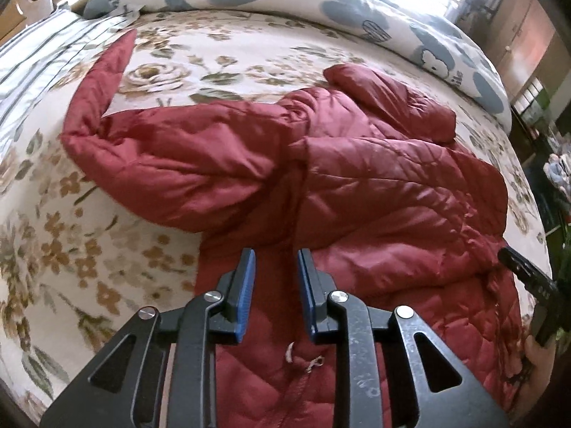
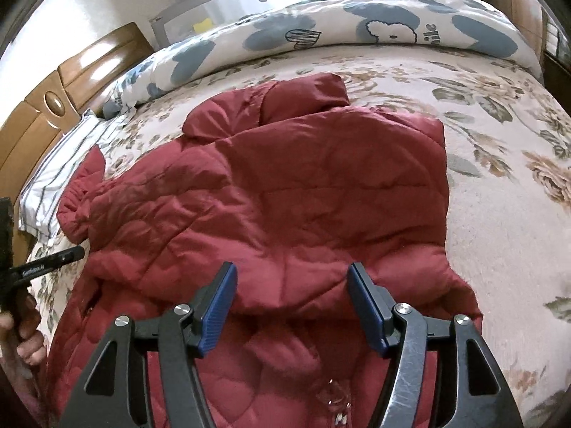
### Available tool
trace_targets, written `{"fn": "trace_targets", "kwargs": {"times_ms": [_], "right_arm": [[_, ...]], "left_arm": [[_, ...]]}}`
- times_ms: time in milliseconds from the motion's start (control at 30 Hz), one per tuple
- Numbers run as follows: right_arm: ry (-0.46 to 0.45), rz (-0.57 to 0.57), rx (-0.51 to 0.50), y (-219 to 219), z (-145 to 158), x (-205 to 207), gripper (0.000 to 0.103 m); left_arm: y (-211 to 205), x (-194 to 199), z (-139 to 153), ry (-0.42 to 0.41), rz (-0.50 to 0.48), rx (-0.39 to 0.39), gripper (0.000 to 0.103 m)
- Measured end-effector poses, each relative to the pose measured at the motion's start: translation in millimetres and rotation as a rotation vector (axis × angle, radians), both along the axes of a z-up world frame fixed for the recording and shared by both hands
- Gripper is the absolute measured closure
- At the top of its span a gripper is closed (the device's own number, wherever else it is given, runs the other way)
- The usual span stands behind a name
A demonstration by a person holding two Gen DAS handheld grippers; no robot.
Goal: Fold large clothes
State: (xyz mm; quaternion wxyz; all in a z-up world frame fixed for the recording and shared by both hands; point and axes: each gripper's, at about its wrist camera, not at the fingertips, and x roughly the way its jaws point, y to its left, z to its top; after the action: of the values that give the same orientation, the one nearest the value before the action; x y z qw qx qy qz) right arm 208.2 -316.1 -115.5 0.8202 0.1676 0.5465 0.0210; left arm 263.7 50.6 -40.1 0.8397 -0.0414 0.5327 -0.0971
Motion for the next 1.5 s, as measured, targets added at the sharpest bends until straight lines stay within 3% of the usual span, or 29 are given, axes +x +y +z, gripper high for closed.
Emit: {"fn": "trace_targets", "kwargs": {"times_ms": [133,267,433,533,600,667,767,900,1000,1067,1133,1167,1200,1233,1300,1500], "right_arm": [[0.009,0.002,0.013,3.2,0.8,-4.7,0.037],[0.007,0.011,0.019,6.7,3.2,-8.4,0.037],[0.015,0.026,0.033,11.8,3.5,-12.5,0.037],[0.014,0.045,0.035,15.9,4.3,-15.8,0.037],[0.019,0.052,0.037,17.8,4.1,-18.2,0.037],[0.018,0.052,0.045,18.7,5.0,-20.4,0.037],[0.011,0.052,0.049,20.1,8.7,-23.9,0.037],[0.007,0.056,0.059,21.7,13.5,-27.0,0.037],[0.003,0.055,0.068,23.1,17.8,-31.0,0.037],[0.001,0.057,0.077,24.7,20.4,-34.1,0.037],[-0.003,0.058,0.082,25.3,22.2,-37.0,0.037],[-0.005,0.057,0.085,25.0,23.0,-38.8,0.037],[-0.006,0.055,0.088,24.9,23.5,-39.7,0.037],[-0.007,0.054,0.089,24.4,23.6,-40.5,0.037],[-0.009,0.048,0.090,23.3,23.7,-41.5,0.037],[-0.029,0.037,0.105,22.6,30.5,-44.1,0.037]], "left_arm": [[9.4,-2.2,6.0,-0.014,0.012,0.008,0.081],[20.6,-0.6,14.1,-0.033,0.034,0.026,0.069],[42.7,8.2,25.5,-0.053,0.079,0.040,0.069],[61.3,21.1,32.7,-0.062,0.124,0.044,0.056],[74.9,33.9,37.5,-0.075,0.165,0.067,0.035],[85.5,50.2,40.4,-0.094,0.205,0.125,0.034],[102.3,81.0,41.1,-0.089,0.246,0.143,0.034],[120.5,133.4,27.5,-0.022,0.314,0.162,0.030],[124.3,165.2,14.5,0.001,0.341,0.278,0.030],[129.1,179.7,5.3,0.024,0.351,0.313,0.030],[136.3,189.4,-4.4,0.053,0.370,0.318,0.035],[138.4,190.6,-7.7,0.059,0.375,0.314,0.054],[139.4,190.7,-10.2,0.065,0.368,0.298,0.080],[140.1,190.5,-11.4,0.070,0.357,0.279,0.087],[137.6,185.7,-7.0,0.040,0.342,0.265,0.093],[120.0,151.5,24.6,-0.067,0.301,0.132,0.095]]}}
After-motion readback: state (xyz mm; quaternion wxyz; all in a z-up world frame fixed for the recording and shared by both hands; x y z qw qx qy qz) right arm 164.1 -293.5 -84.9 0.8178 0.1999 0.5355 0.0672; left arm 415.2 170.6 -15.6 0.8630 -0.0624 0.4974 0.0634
